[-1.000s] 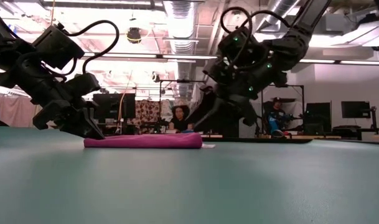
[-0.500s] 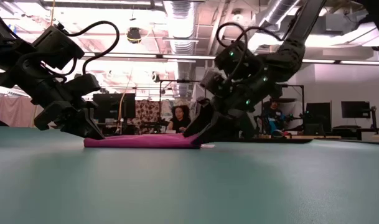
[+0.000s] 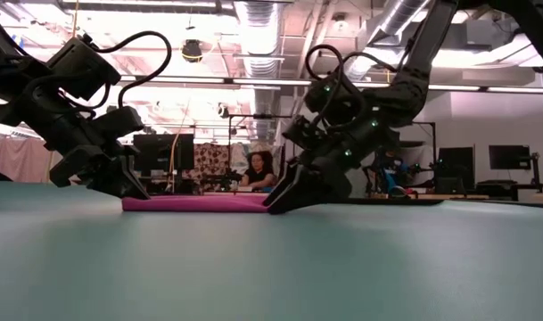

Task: Roll towel into tight, uniform cylinder
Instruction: Roll the pink towel

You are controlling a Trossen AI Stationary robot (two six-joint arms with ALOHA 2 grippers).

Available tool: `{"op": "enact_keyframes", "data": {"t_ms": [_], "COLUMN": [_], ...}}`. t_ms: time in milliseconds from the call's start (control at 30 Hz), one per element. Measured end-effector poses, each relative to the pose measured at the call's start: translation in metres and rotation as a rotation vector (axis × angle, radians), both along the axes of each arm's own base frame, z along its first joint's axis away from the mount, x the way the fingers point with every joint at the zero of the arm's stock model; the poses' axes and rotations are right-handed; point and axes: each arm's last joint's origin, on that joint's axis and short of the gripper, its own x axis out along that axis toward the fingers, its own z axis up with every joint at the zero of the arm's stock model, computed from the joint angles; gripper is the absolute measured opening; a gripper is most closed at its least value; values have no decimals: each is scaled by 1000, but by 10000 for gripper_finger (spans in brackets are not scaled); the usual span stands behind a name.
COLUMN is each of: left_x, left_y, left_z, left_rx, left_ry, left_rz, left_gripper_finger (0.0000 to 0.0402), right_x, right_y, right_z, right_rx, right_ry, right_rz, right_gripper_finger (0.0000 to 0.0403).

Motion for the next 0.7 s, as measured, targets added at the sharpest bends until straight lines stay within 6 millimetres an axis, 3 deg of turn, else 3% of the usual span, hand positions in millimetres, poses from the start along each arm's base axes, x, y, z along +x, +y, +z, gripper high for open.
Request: {"op": "enact_keyframes", "data": {"t_ms": [133,267,700], "left_x": [0,0,2], "left_y": [0,0,-3], "left_z": [0,0,2], "left_rx": [0,-1,-58], "left_ry": [1,5,-41], "left_rz": [0,0,-48], "left_gripper_finger": [0,0,0], "right_x": [-1,-2,0], "right_y": [0,4,20], "right_z": [-2,-4,-6], "right_rx": [12,-10,5], "right_ry": [38,69,80], "right_rz": [-81,-144,-252], "right_gripper_finger": [266,234,26]}}
